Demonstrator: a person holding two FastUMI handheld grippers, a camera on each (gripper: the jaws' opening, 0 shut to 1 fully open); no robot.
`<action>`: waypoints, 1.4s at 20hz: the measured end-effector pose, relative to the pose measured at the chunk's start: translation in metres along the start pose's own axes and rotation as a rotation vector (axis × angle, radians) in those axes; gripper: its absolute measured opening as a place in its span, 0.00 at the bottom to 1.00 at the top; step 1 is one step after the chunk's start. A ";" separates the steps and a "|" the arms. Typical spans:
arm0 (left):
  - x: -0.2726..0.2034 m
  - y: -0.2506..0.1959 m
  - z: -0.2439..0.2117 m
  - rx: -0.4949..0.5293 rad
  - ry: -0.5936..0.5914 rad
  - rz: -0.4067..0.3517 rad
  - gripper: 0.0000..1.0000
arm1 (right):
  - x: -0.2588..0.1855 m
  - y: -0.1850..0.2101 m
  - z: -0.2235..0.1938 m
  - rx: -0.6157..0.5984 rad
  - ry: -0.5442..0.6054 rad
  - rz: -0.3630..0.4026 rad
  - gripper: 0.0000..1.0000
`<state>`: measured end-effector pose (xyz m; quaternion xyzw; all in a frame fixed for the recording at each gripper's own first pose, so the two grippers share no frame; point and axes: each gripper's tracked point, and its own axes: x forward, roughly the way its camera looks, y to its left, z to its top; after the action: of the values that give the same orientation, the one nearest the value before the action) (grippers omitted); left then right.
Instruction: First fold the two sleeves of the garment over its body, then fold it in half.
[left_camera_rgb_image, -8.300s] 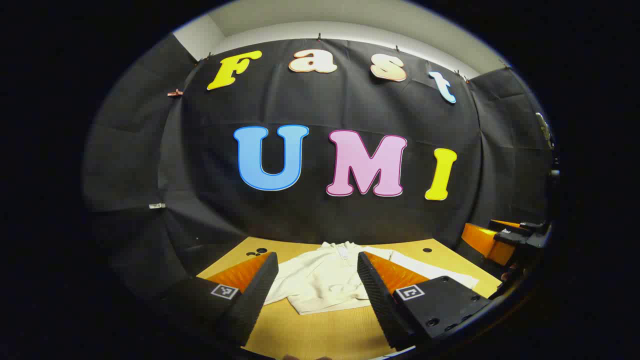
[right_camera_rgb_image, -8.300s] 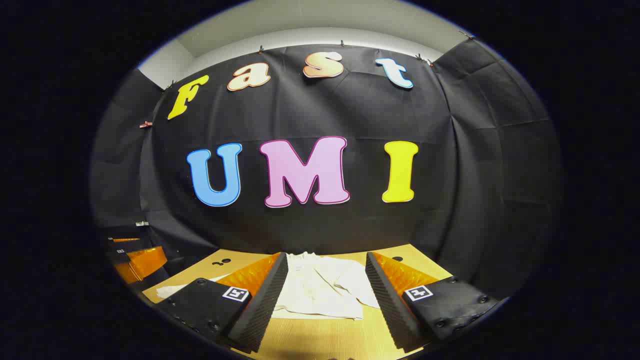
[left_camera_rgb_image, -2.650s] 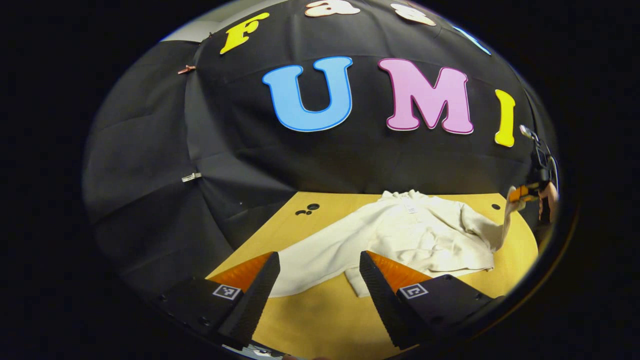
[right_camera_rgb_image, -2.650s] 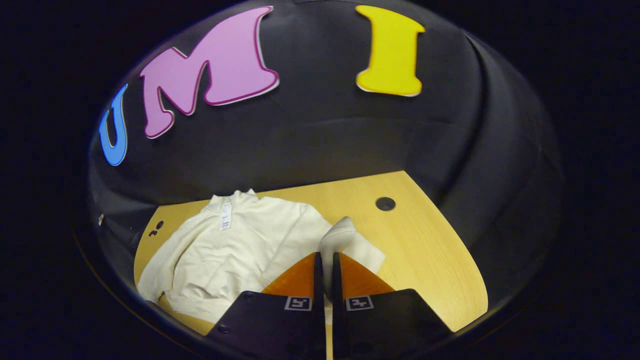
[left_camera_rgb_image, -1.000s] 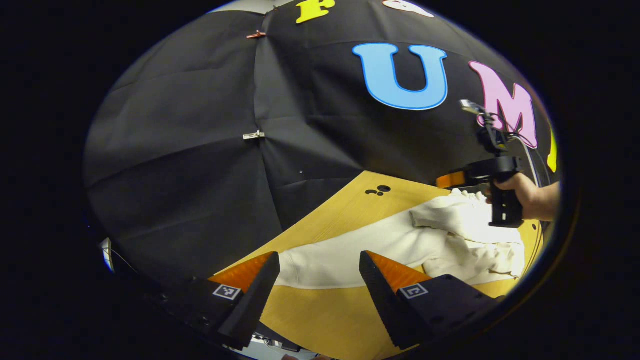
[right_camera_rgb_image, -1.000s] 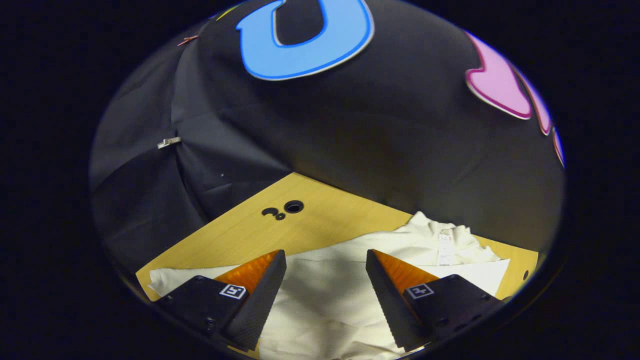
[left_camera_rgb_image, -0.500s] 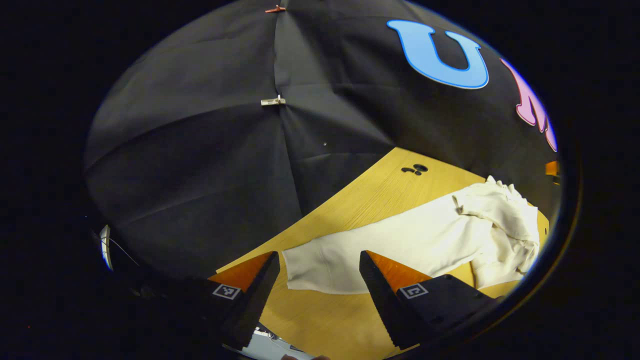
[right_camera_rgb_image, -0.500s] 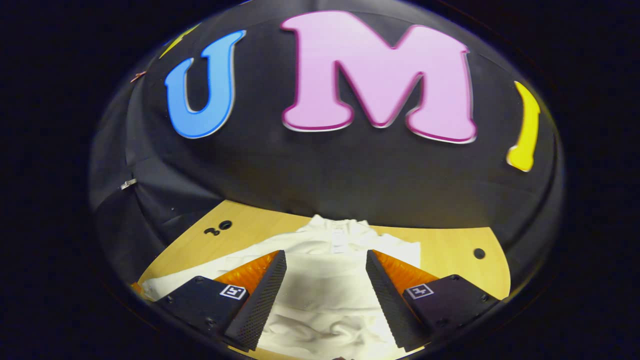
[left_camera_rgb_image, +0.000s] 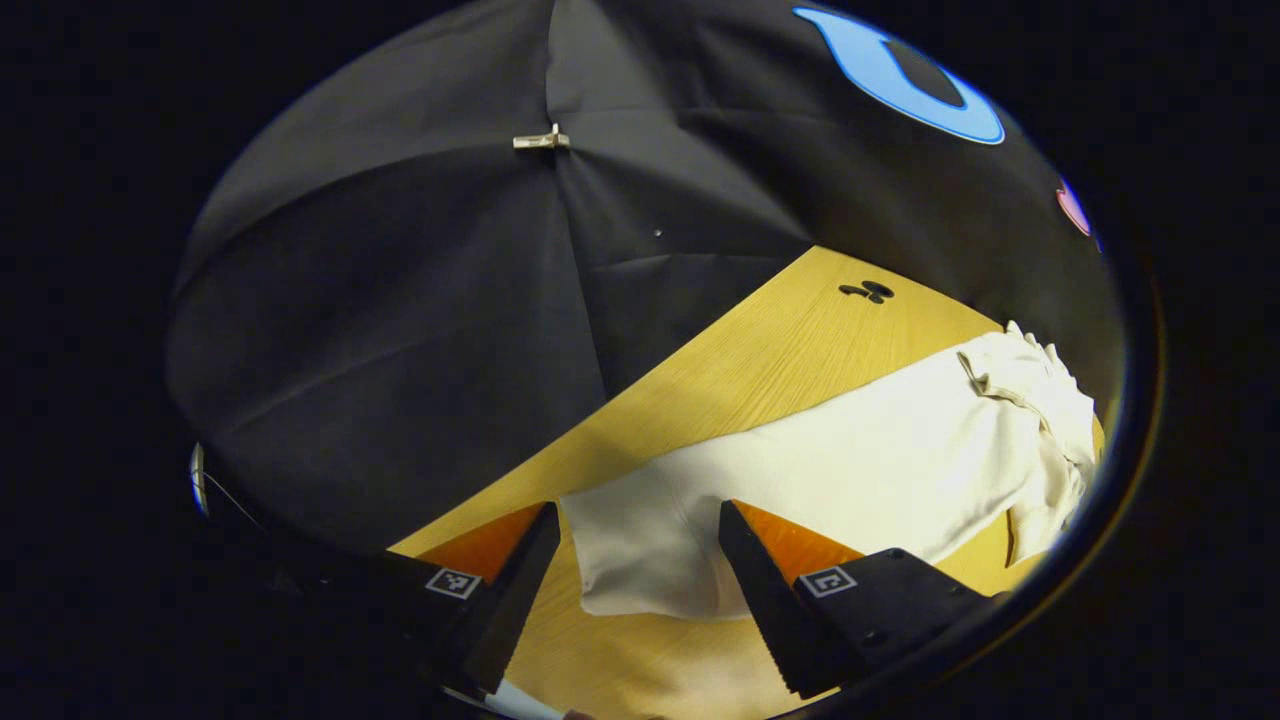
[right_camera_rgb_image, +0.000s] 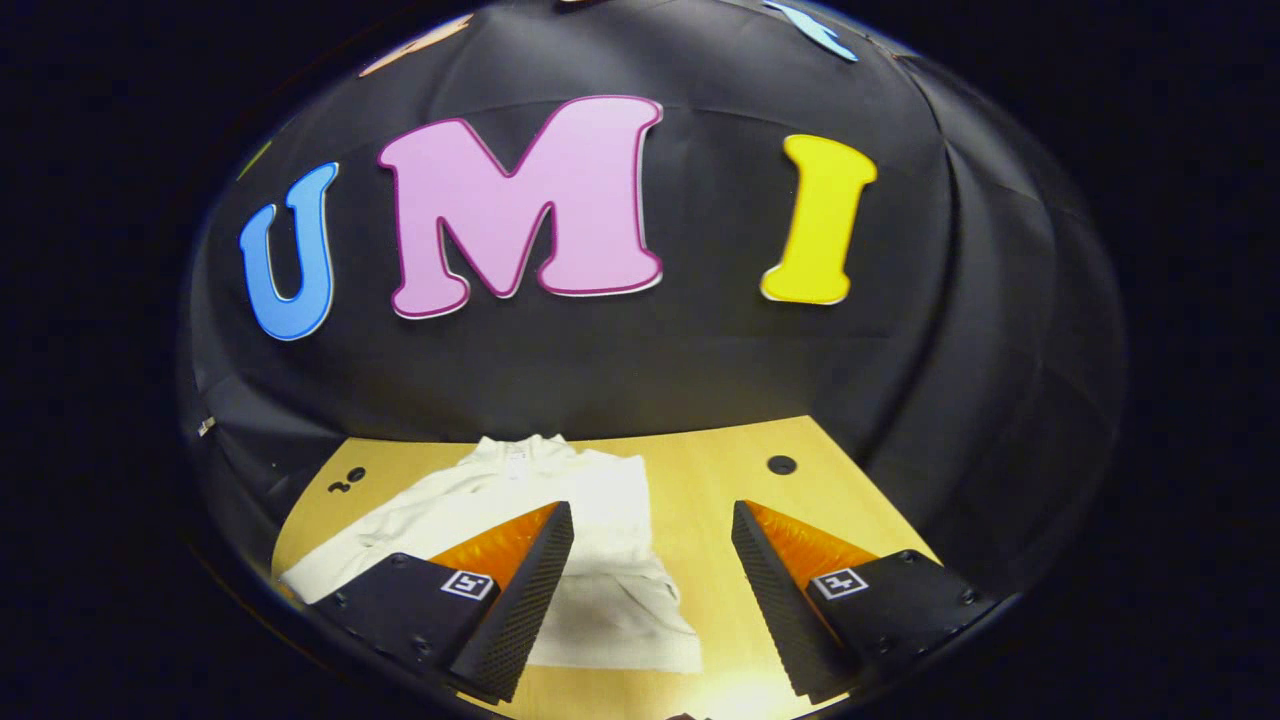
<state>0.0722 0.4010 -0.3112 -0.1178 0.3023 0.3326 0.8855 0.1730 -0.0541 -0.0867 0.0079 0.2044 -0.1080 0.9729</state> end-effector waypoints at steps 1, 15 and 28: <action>0.005 0.000 -0.003 -0.013 0.013 -0.005 0.99 | -0.011 -0.014 -0.005 0.003 0.008 -0.021 0.98; 0.011 -0.041 -0.003 0.156 0.072 -0.144 0.17 | -0.065 -0.067 -0.070 0.094 0.083 -0.083 0.98; -0.007 -0.074 0.052 0.097 0.070 -0.176 0.06 | -0.049 -0.081 -0.077 0.113 0.109 -0.084 0.98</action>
<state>0.1407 0.3632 -0.2653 -0.1124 0.3373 0.2342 0.9048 0.0817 -0.1182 -0.1360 0.0598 0.2506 -0.1596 0.9530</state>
